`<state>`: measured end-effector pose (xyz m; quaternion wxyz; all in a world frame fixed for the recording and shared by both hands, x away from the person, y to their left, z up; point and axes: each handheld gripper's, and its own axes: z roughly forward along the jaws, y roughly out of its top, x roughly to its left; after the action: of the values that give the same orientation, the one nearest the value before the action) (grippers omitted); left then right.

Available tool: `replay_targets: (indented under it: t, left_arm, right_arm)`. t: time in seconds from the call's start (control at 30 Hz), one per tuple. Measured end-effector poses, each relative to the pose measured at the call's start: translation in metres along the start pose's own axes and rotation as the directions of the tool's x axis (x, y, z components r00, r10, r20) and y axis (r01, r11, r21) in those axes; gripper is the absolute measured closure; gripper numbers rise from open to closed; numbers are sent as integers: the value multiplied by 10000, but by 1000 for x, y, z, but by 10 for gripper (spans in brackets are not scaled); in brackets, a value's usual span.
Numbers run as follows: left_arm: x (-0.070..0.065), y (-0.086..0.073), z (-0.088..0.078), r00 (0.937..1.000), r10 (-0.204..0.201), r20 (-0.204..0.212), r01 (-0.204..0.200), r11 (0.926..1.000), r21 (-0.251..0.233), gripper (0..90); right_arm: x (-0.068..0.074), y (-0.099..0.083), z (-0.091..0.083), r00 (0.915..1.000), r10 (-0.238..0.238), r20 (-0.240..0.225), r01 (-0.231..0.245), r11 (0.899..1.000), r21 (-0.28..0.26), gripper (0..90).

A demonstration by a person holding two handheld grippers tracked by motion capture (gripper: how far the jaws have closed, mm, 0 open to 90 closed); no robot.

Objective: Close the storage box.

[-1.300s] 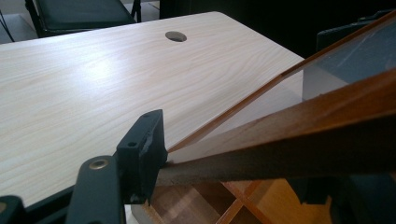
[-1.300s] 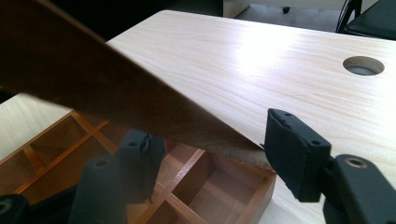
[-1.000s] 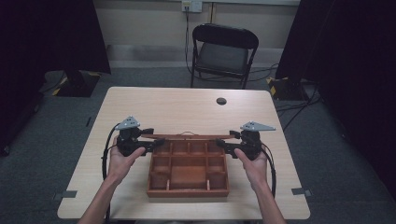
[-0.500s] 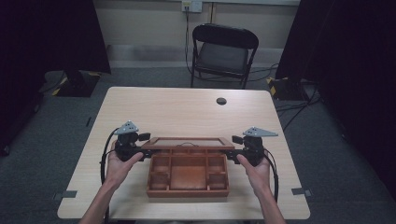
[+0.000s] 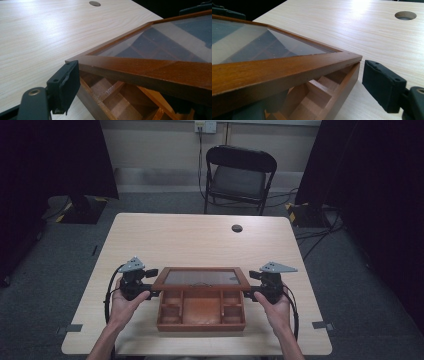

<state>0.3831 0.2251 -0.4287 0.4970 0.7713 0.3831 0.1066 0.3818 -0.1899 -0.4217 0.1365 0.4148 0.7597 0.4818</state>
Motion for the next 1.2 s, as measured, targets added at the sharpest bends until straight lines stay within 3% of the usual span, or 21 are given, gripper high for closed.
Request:
replay_targets:
  t: [0.3, 0.47, 0.63, 0.7, 0.8, 0.9, 1.13, 1.2]
  left_arm:
    - [3, -11, 0, 9999, -25, -98, 27, 9998, 222, 205]
    - [5, -19, -1, 9994, 14, -356, 0, 9992, 404, 221]
    - [10, -28, 1, 9986, -335, -406, 354, 9982, 479, 232]
    - [9, -29, 1, 9975, 23, -700, 25, 9976, 690, 237]
    - [7, -31, 1, 9964, 276, -804, -197, 9951, 973, 254]
    - [8, -36, 0, 9976, 30, -686, 33, 9959, 904, 252]
    - [8, -39, -3, 9982, 54, -603, 8, 9947, 1028, 249]
    - [8, -39, -4, 9969, 139, -780, -50, 9936, 1132, 251]
  right_arm:
    - [-3, -12, -9, 9998, 63, 187, -64, 10000, 17, 232]
    - [-6, -22, -12, 9993, 165, 323, -170, 9998, 134, 233]
    - [-11, -29, -14, 9985, 511, 183, -513, 9986, 108, 233]
    - [-11, -32, -14, 9987, 448, 245, -452, 9988, 186, 231]
    - [-11, -36, -12, 9985, 486, 250, -493, 9983, 311, 233]
    - [-11, -38, -11, 9985, 483, 267, -495, 9978, 434, 234]
    - [-12, -41, -14, 9982, 481, 360, -498, 9975, 503, 235]
    - [-12, -44, -15, 9980, 357, 524, -393, 9969, 676, 236]
